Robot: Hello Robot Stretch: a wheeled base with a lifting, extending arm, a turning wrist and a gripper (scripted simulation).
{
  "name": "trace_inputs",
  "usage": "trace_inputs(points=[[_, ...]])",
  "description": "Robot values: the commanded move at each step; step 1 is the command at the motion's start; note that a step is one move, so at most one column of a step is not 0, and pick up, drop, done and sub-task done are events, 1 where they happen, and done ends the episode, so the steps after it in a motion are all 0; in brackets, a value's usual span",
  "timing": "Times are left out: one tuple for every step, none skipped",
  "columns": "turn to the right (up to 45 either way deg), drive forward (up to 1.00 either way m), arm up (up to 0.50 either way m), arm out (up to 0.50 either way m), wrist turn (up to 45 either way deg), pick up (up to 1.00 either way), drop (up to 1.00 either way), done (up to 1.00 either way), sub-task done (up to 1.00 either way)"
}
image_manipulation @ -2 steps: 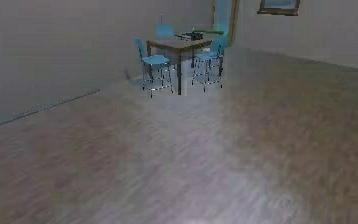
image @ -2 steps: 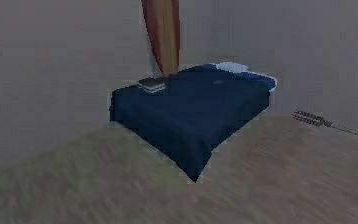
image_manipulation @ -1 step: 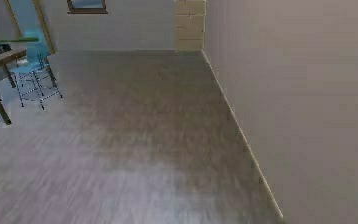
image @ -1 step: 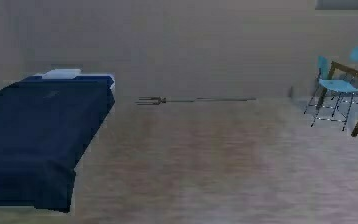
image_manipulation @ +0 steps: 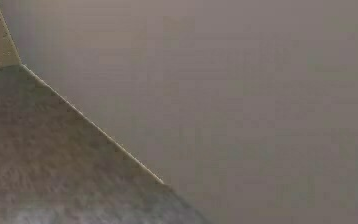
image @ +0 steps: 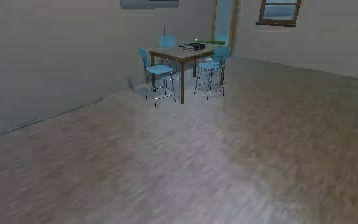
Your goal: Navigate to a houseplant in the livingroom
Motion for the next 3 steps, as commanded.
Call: trace_inputs(points=[[24.0, 0.0, 0.0, 0.0, 0.0, 0.0, 0.0, 0.0, 0.0], [0.0, 1.0, 0.0, 0.0, 0.0, 0.0, 0.0, 0.0, 0.0], [0.0, 1.0, 0.0, 0.0, 0.0, 0.0, 0.0, 0.0, 0.0]])
